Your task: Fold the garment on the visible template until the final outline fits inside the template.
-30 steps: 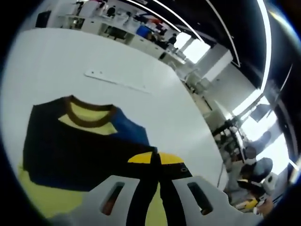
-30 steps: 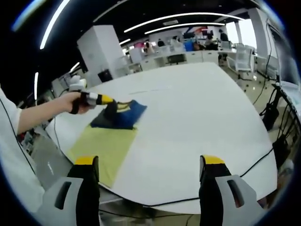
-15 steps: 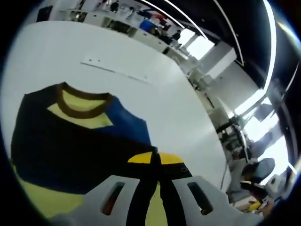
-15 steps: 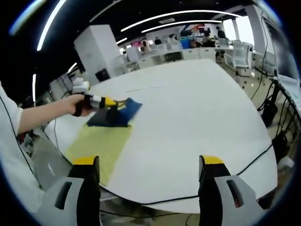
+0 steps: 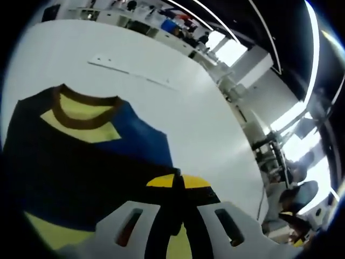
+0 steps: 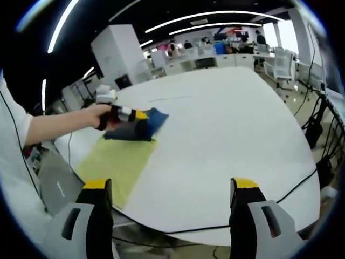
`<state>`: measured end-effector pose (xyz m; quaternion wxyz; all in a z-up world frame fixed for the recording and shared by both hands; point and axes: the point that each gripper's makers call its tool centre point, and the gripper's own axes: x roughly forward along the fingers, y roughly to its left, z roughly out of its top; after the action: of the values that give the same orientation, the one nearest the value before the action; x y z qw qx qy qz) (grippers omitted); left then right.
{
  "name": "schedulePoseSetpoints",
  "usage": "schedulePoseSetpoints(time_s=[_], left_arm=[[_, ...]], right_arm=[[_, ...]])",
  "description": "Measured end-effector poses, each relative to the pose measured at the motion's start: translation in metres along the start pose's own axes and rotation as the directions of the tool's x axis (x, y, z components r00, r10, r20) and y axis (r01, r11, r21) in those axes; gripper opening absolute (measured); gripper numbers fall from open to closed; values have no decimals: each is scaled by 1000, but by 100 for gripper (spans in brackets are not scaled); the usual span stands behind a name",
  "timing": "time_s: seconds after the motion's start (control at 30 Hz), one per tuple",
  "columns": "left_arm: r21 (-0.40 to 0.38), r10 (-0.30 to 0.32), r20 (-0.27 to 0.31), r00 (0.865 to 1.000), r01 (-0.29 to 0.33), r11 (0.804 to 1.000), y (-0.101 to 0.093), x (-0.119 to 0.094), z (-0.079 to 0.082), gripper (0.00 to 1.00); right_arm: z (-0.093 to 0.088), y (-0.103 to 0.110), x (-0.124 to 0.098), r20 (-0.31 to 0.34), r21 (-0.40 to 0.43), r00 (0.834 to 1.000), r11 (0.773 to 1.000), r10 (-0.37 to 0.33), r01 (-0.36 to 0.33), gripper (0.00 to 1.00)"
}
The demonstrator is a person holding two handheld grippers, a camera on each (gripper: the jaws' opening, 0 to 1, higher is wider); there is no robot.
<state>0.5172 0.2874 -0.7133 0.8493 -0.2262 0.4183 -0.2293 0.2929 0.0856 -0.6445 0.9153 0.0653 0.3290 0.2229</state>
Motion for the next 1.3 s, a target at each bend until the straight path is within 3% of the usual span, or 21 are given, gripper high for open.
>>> schedulePoseSetpoints(time_s=[0.5,0.93,1.17,1.3], left_arm=[[8,21,-30,999,-21,1000,7,20,-10,0],[16,-2,-42,999,2,1000,6,24,-12,1],[27,-20,-54,998,22,999,4,24,-14,6],[58,-33,-54,998,36,998,2,20,-14,15]], right_arm=[[-3,-6,-3,0,21,1000,1000,-18,18,90],[-4,-3,-6,-2,23,1000,999,-24,24,90],[-4,1,-8,4,30,1000,999,-29,29,89],[-5,6,-9,11,36,999,999,-33,33,89]])
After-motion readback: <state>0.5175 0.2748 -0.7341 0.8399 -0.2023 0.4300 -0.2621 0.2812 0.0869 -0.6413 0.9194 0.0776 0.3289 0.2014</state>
